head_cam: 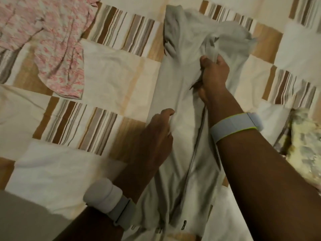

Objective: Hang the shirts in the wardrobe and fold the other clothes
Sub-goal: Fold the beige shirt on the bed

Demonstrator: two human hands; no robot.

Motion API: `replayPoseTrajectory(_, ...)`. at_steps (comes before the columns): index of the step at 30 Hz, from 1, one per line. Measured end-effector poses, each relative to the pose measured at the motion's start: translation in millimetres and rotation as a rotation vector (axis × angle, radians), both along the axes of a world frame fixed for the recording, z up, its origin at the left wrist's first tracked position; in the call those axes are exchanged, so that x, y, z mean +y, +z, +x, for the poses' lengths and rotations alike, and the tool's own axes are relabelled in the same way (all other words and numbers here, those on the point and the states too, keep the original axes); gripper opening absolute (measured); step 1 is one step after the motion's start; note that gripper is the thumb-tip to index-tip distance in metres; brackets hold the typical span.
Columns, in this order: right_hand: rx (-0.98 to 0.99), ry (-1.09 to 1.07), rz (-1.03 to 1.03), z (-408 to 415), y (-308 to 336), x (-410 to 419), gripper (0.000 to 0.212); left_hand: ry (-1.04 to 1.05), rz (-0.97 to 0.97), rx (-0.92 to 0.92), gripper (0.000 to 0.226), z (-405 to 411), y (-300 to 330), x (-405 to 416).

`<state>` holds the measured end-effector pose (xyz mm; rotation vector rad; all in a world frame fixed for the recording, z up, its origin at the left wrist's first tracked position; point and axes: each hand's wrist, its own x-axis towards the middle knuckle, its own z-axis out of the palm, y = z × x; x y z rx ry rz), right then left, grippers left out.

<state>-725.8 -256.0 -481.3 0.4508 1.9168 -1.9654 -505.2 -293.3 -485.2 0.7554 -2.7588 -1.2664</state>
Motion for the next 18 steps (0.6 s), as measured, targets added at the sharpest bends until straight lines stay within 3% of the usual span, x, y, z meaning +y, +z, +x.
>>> replayPoseTrajectory(3,0.000,0.090,0.100,1,8,4,0.018,0.011,0.000,-0.025,0.048,22,1,2)
replayPoseTrajectory(5,0.064,0.179,0.232,14,15,5,0.043,0.013,-0.032,-0.080,0.050,46,7,2)
replayPoseTrajectory(7,0.270,0.299,0.510,46,23,14,0.066,0.013,-0.088,-0.129,0.051,78,17,1)
replayPoseTrajectory(10,0.462,0.359,0.619,124,31,27,0.053,0.061,-0.117,-0.270,0.055,132,20,3)
replayPoseTrajectory(14,0.090,0.352,0.522,238,31,54,0.016,0.178,-0.083,-0.448,0.044,188,30,8)
replayPoseTrajectory(18,-0.233,0.273,0.250,290,17,80,0.024,0.266,0.030,-0.388,0.039,204,52,22)
